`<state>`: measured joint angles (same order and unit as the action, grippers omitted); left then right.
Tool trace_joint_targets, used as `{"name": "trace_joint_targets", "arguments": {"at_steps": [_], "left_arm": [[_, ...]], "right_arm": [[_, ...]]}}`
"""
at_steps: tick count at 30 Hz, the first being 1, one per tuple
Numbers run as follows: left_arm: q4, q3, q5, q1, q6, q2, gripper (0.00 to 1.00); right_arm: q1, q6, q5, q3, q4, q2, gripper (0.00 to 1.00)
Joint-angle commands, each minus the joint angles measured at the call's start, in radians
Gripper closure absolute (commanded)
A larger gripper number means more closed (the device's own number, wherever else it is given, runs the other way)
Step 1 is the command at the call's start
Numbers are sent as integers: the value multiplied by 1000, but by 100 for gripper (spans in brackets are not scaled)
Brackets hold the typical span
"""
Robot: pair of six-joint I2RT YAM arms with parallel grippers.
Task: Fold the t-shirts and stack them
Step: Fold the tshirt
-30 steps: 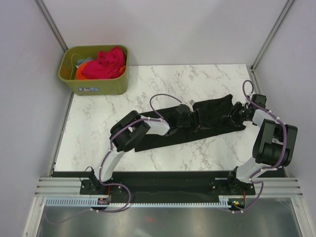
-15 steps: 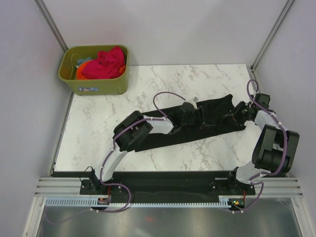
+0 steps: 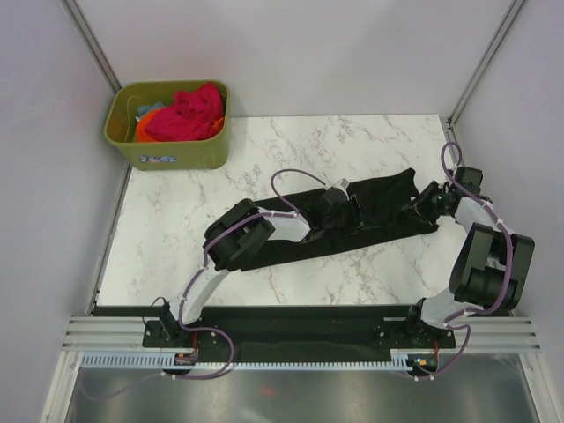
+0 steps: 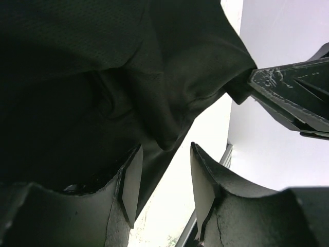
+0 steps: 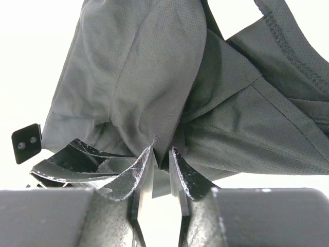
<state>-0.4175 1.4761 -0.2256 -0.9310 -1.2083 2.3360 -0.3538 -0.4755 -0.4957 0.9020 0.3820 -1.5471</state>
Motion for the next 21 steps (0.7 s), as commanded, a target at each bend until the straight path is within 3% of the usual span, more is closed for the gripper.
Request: {"name": "trace_joint_targets", "arguments": {"at_steps": [1,8,21], "left_arm": [[16,26,48,-9,-40,-18,50],[16,58,35,-11,-56,10,56],[34,66,-3,-11,-33,-36,93]], "right_arm": [[-5,5,2,9,-2,36,74],[-5,-2,-6,12,-3,38,76],[-5,-35,3,-6,0,76,78]]}}
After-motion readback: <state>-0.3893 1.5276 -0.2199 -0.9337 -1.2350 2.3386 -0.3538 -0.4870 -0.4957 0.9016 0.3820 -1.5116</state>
